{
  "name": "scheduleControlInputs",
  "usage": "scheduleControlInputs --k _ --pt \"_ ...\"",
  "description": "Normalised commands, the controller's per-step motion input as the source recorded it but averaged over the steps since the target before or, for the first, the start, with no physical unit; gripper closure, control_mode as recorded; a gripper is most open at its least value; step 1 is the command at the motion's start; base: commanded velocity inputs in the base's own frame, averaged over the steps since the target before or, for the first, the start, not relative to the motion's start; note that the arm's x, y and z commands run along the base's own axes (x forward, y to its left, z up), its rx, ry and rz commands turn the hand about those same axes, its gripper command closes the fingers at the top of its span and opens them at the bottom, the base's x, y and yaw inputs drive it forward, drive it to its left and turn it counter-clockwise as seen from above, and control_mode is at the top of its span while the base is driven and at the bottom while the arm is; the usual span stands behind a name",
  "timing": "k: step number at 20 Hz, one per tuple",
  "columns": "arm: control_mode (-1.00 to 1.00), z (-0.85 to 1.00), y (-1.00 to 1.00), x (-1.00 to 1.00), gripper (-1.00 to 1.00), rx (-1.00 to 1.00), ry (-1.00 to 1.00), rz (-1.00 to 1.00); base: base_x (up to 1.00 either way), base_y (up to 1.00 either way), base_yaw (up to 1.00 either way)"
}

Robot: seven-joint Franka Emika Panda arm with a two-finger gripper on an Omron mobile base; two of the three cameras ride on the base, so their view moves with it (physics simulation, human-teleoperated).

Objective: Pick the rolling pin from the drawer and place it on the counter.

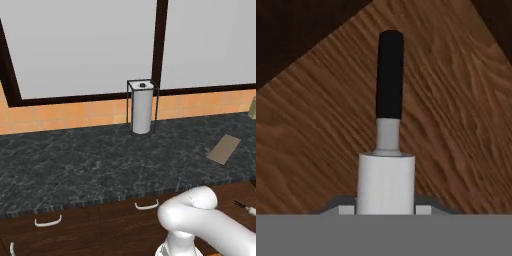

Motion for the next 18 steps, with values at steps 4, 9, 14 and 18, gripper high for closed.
scheduleControlInputs --k 4,9,14,18 --pt "-1.00 1.00 -0.08 -0.46 1.00 0.19 -0.05 -0.01 0.00 0.00 0.00" --pt "-1.00 1.00 0.45 0.07 1.00 0.06 -0.22 -0.02 0.00 0.00 0.00" --pt "-1.00 1.00 1.00 0.36 1.00 0.00 -0.28 -0.05 0.00 0.00 0.00" --pt "-1.00 1.00 1.00 0.46 1.00 0.00 -0.13 -0.01 0.00 0.00 0.00"
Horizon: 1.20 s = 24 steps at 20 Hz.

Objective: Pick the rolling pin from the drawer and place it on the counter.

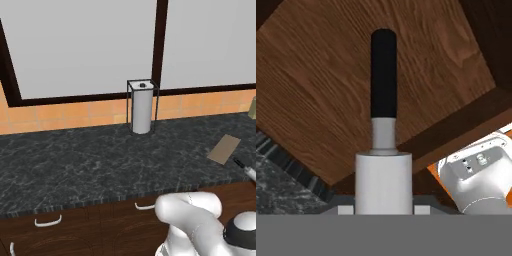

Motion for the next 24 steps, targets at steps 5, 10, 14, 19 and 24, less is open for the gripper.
scheduleControlInputs --k 5,10,14,19,24 --pt "-1.00 0.89 1.00 0.86 1.00 -0.09 -0.01 -0.01 0.00 0.00 0.00" --pt "-1.00 0.40 1.00 1.00 1.00 -0.22 0.10 0.00 0.00 0.00 0.00" --pt "-1.00 -0.08 1.00 1.00 1.00 -0.29 0.18 -0.03 0.00 0.00 0.00" --pt "-1.00 -0.55 0.83 0.97 1.00 -0.16 0.25 -0.01 0.00 0.00 0.00" --pt "-1.00 -0.64 0.28 0.98 1.00 0.00 0.02 0.00 0.00 0.00 0.00"
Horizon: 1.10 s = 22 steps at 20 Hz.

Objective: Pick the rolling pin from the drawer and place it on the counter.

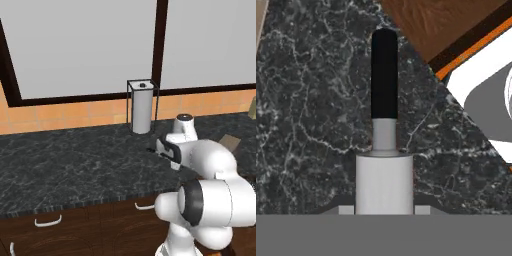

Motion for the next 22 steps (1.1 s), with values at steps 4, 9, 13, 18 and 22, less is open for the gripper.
scheduleControlInputs --k 4,9,13,18,22 --pt "-1.00 -0.21 0.22 1.00 -1.00 0.00 0.00 -0.01 0.00 0.00 0.00" --pt "-1.00 0.33 0.01 0.14 -1.00 0.03 0.00 0.00 0.00 0.00 0.00" --pt "-1.00 0.87 -0.13 -0.78 -1.00 0.11 -0.09 0.00 0.00 0.00 0.00" --pt "-1.00 1.00 -0.24 -1.00 -1.00 0.25 -0.45 0.00 0.00 0.00 0.00" --pt "-1.00 1.00 -0.09 -1.00 -1.00 0.25 -0.46 0.00 0.00 0.00 0.00"
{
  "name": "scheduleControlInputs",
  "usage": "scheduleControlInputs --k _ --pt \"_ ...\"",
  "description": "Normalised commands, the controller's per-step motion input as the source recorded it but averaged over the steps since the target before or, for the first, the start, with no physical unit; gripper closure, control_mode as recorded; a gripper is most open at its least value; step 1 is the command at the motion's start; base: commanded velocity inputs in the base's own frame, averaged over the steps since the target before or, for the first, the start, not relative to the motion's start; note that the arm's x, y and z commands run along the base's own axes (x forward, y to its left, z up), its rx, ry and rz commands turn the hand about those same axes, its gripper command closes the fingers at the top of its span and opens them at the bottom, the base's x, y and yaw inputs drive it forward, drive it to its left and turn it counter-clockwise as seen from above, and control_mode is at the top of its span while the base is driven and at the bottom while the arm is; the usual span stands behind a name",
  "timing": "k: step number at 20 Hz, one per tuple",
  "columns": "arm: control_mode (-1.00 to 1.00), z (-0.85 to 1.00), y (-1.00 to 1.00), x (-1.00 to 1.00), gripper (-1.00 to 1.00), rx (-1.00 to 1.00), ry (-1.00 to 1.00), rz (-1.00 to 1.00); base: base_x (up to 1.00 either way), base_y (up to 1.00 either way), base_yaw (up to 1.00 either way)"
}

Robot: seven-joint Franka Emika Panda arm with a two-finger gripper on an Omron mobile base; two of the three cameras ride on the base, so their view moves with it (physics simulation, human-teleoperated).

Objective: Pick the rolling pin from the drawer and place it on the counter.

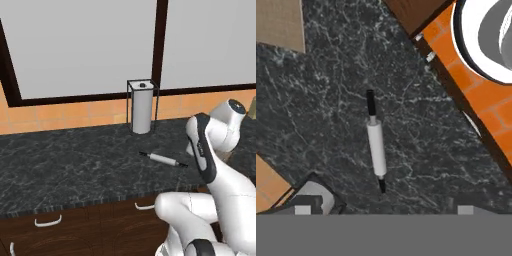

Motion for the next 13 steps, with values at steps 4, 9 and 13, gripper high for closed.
scheduleControlInputs --k 4,9,13 --pt "-1.00 1.00 0.00 -1.00 -1.00 0.23 -0.42 -0.01 0.00 0.00 0.00" --pt "-1.00 1.00 -0.23 -1.00 -1.00 0.34 -0.50 0.02 0.00 0.00 0.00" --pt "-1.00 0.64 -0.51 -0.62 -1.00 0.35 -0.47 0.00 0.00 0.00 0.00"
